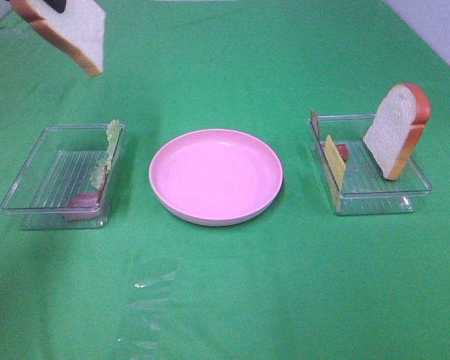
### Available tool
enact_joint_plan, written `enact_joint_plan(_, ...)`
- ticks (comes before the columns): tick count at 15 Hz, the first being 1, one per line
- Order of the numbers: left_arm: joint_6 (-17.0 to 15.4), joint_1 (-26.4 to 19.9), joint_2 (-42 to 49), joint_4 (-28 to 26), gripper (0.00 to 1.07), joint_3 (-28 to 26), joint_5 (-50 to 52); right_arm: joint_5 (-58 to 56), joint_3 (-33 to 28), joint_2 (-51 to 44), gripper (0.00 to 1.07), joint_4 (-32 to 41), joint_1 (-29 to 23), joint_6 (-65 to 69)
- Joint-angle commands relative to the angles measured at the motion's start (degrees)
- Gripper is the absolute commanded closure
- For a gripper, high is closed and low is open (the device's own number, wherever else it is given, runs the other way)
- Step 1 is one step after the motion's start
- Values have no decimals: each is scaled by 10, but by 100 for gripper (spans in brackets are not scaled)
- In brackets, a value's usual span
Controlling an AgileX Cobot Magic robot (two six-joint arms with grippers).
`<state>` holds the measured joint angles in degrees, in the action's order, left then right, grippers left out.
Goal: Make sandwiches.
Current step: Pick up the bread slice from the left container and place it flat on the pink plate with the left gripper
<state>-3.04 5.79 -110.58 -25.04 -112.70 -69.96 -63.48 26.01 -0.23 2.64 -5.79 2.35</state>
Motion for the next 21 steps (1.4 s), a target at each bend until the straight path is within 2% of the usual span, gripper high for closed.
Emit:
enact_joint_plan(1,38,21,-14,-101,107,-2,-40,5,-2,-9,12,2,0,-3)
enact_joint_plan(6,41,99,-77,-114,107,-2,-27,5,-2,-9,12,2,0,-3)
enact_joint_plan(7,22,124,-114,-118,107,-2,-11,5,-2,-9,12,2,0,-3)
enact_joint_plan(9,-4,137,-150,-126,107,-2,-17,5,-2,-9,12,2,0,-3)
enact_joint_plan(12,-19,143,-187,-136,107,-2,-10,5,-2,-9,12,2,0,-3)
enact_joint_plan(16,35,143,-235,-235,107,-2,19,5,-2,-9,12,2,0,-3)
enact_joint_plan(21,55,143,-265,-248,107,-2,56,5,-2,-9,12,2,0,-3)
